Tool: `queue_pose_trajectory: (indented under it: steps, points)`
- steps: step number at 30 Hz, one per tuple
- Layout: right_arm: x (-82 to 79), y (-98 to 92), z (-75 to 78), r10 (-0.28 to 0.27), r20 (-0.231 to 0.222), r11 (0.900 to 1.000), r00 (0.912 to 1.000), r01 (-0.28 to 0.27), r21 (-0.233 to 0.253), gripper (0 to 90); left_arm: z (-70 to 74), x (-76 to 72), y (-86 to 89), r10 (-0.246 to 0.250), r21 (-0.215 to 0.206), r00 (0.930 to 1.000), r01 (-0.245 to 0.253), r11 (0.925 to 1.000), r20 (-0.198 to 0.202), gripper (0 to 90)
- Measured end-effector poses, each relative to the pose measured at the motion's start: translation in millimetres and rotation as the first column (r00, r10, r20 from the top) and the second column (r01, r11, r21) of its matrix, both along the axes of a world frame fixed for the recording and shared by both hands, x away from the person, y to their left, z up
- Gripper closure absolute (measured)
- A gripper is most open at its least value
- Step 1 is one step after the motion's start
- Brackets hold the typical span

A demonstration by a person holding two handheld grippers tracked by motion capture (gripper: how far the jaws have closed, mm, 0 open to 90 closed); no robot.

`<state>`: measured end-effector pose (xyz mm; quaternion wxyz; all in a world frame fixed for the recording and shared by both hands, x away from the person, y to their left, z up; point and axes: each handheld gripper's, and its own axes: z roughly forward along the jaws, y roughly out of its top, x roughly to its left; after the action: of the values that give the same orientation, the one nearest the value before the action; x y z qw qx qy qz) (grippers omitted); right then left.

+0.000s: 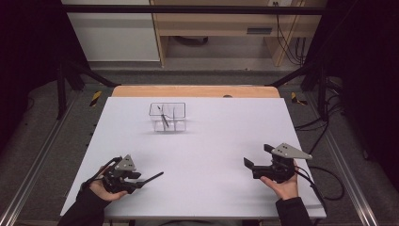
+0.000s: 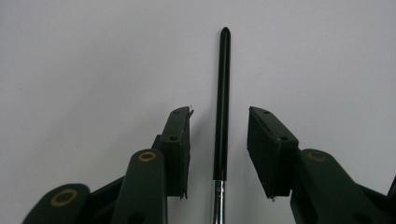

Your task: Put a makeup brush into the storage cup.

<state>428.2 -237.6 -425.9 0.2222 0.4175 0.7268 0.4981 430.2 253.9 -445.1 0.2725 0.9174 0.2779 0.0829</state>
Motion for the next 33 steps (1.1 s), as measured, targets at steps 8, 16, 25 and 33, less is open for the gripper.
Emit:
queue_pose_trajectory:
  steps: [8,16,25,33]
  points:
    - [0.2,0.2,0.4,0.001,0.0,1.0,1.0,-0.001,-0.001,5.1,3.8,2.0,-7.6,0.003,0.052,1.0,-0.003,0.9986,0.005,46.6]
    - [0.3,0.3,0.5,0.001,-0.002,1.0,1.0,-0.001,0.001,5.1,2.1,4.2,-11.4,0.005,0.091,0.9996,-0.002,0.9959,-0.028,48.8]
    - [0.1,1.2,1.2,0.008,-0.007,1.0,0.9999,-0.008,0.01,5.2,0.3,3.8,-16.4,-0.008,0.137,0.9981,0.017,0.9904,-0.06,59.1]
    - [0.3,1.7,0.8,0.008,-0.008,1.0,0.9999,-0.008,0.004,5.1,-1.4,4.2,-17.6,-0.006,0.163,0.9968,0.018,0.9865,-0.079,65.4]
